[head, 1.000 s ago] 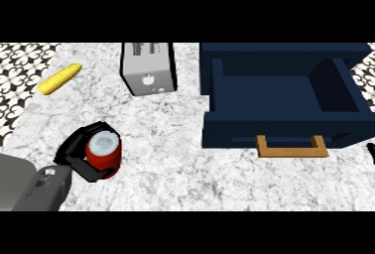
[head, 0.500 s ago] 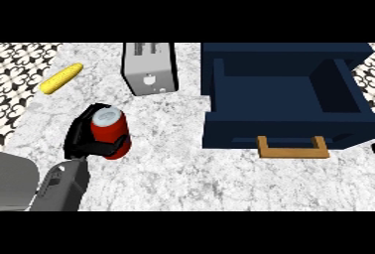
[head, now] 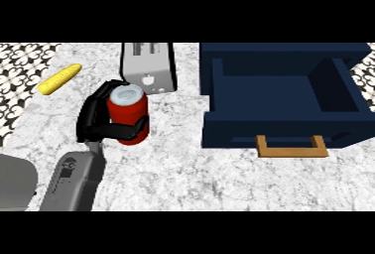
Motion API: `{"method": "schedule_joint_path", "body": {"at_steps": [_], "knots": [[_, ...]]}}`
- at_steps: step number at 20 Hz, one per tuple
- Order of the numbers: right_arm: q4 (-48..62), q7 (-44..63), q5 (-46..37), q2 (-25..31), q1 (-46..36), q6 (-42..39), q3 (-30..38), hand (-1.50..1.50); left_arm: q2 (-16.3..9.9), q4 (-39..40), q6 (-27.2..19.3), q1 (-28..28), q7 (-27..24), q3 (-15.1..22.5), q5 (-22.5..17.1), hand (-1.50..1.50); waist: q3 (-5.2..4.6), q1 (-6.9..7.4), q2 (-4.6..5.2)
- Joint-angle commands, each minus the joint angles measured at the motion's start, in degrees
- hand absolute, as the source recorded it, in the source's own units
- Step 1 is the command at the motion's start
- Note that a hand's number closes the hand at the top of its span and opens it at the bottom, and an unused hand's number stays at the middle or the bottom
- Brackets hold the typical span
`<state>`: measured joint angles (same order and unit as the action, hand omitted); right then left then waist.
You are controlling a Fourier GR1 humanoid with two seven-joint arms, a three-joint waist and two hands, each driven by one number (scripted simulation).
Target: Pick up the can, place it into the drawer and close the drawer
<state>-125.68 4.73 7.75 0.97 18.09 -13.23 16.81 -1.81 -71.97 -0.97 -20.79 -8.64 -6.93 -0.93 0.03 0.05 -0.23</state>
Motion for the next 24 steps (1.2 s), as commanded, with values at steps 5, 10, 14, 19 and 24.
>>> {"method": "schedule_joint_path", "body": {"at_steps": [5,10,14,19,24], "knots": [[1.25,1.46,-0.22,0.48,-2.87,1.12,0.27,-1.50,1.77,-5.37,-10.08,-11.47,14.50,9.27,0.19,1.50,-0.01,-0.58,0.25],[-4.19,3.20,-2.60,-0.93,-0.91,3.34,-3.38,-1.50,1.80,-3.81,-15.28,-21.51,21.98,11.96,1.37,1.50,-0.02,-1.03,0.24],[3.17,0.15,-1.38,1.18,-4.86,1.68,0.49,-1.50,1.80,-2.10,-19.55,-24.34,20.73,16.52,0.05,1.50,-0.01,-0.79,0.29],[-0.93,1.69,0.17,0.66,-0.98,0.38,0.67,-1.50,1.81,-0.40,-19.86,-33.11,26.87,15.41,1.15,1.50,-0.01,-0.77,0.19],[1.23,-1.55,-2.19,-0.92,-0.55,0.10,-0.96,-1.50,1.81,11.99,-24.00,-42.85,23.86,15.61,-2.13,1.50,0.01,-1.37,0.41]]}}
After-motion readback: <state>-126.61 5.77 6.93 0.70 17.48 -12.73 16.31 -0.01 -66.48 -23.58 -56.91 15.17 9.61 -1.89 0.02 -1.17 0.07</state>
